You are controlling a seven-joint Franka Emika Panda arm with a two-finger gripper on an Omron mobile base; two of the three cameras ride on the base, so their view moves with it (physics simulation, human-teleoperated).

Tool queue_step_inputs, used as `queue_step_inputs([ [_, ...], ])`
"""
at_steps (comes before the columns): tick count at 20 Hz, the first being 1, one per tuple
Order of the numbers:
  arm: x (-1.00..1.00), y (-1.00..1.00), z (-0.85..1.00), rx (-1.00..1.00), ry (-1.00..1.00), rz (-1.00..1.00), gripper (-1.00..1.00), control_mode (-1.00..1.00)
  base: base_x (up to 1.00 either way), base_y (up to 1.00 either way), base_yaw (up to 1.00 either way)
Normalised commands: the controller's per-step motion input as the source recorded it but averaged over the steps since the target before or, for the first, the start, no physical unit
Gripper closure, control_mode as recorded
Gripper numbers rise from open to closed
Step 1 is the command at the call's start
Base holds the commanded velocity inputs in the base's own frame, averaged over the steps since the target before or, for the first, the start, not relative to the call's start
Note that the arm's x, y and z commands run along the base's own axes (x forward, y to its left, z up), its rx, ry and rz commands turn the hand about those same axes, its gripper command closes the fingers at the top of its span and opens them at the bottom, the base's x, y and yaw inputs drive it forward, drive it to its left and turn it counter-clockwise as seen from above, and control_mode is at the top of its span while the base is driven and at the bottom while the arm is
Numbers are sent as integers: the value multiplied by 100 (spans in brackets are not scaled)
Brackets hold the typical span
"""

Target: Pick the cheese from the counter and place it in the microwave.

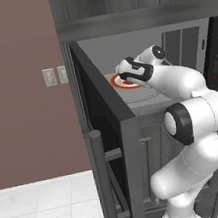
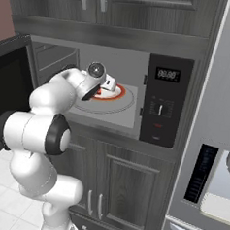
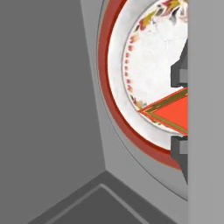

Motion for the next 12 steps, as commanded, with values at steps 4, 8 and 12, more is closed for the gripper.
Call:
queue_step_inputs([
  [4,35,-6,-4,7,0,0,100,-100,0,0,0],
  [8,31,0,0,8,0,0,100,-100,0,0,0],
  [12,23,-5,-10,6,0,0,100,-100,0,0,0],
])
